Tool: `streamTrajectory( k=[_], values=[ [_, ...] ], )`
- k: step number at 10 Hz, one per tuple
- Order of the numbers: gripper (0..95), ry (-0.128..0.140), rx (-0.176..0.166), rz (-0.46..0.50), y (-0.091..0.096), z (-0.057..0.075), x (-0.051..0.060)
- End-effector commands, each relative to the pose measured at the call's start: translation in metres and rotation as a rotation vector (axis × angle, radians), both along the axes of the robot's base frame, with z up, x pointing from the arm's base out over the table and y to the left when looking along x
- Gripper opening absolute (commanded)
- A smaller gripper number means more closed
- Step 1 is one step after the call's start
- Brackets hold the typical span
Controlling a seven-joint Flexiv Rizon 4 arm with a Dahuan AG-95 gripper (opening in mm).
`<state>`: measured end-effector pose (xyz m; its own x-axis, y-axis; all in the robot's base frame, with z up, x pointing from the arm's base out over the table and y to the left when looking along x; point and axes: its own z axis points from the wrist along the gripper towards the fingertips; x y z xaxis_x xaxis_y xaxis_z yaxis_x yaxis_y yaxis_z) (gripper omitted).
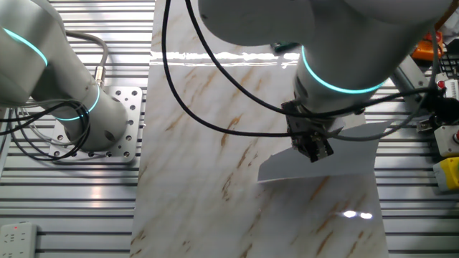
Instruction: Flip over and spread out the paper that is laid flat on the table
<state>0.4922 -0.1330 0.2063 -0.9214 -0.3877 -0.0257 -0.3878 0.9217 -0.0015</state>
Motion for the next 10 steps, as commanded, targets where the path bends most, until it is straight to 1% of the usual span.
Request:
streamTrajectory(
  k=[1,3,5,8,10],
  values=[
    [0.0,0.003,-0.006,-0.003,0.0,0.0,0.001],
    [0.0,0.002,-0.029,-0.021,0.0,0.0,-0.001],
    [0.0,-0.001,-0.038,-0.039,0.001,-0.003,0.001],
    [0.0,-0.006,-0.023,-0.042,0.003,-0.01,0.003],
    [0.0,-0.011,-0.014,-0.061,0.008,-0.017,0.001]
  ],
)
